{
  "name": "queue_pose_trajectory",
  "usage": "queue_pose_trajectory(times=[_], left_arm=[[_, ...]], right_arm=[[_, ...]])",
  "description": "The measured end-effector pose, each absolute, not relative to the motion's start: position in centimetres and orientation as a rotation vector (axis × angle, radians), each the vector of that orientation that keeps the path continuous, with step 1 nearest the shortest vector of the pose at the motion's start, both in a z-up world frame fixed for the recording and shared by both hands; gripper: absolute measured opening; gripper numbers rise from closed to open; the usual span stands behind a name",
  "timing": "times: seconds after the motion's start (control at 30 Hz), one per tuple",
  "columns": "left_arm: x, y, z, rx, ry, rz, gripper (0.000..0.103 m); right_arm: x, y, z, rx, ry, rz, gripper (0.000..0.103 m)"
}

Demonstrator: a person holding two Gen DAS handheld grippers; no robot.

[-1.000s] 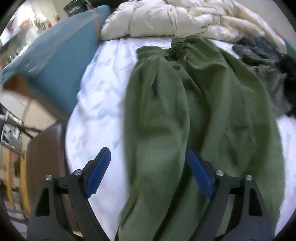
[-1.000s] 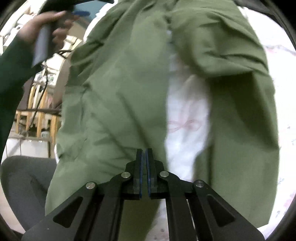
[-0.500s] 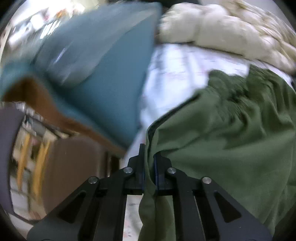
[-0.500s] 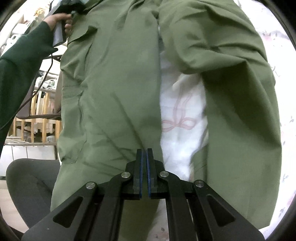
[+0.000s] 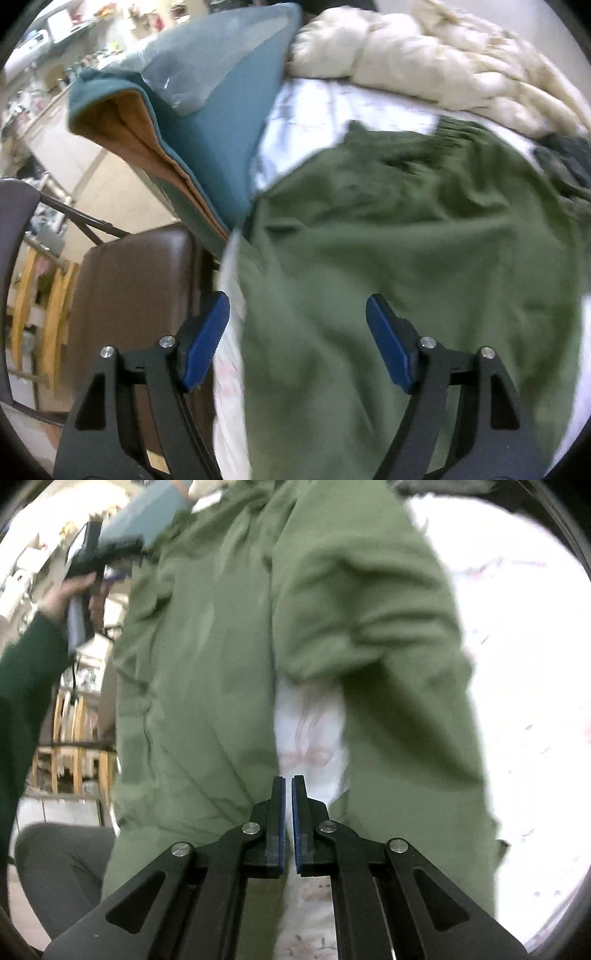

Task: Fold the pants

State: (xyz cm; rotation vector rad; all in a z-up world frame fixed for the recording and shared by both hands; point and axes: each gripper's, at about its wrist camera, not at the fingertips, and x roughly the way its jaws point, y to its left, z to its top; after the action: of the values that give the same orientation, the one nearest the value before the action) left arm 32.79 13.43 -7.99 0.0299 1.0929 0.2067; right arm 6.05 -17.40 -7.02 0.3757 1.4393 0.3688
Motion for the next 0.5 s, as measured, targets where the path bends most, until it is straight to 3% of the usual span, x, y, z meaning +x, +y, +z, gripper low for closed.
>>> queue_pose_trajectory(times=[0.3,0.33,0.4,0.43,0.47,0.5], left_arm=[[19.5,6.7,-4.3,-0.095,1.136,0.013,0.074],[18.2,6.3,-4.4,-0.105,1.149,0.010,0.074],[16.1,5.9,-4.2,-0.145,1.171,-0.003,0.074],[14.6,5.6,-4.1,-0.179,1.185,-0.008,0.074],[13.4,5.2,-4.0,-0.206,1.194,-0.014,0.074],[11.7,4.7,-3.7,-0.244,1.209,-0.023,0.074]], right_arm=[[5.3,-27.0,-1.3,0.484,1.305,0.180,0.006],[5.1,-27.6,-1.3,0.483,1.310,0.162,0.010],[4.4,-29.1,-1.8,0.500,1.336,0.126,0.033],[4.0,-29.7,-2.3,0.516,1.354,0.111,0.062],[3.6,-30.3,-2.8,0.536,1.368,0.098,0.071],[3.0,-30.7,-3.6,0.552,1.384,0.091,0.071]])
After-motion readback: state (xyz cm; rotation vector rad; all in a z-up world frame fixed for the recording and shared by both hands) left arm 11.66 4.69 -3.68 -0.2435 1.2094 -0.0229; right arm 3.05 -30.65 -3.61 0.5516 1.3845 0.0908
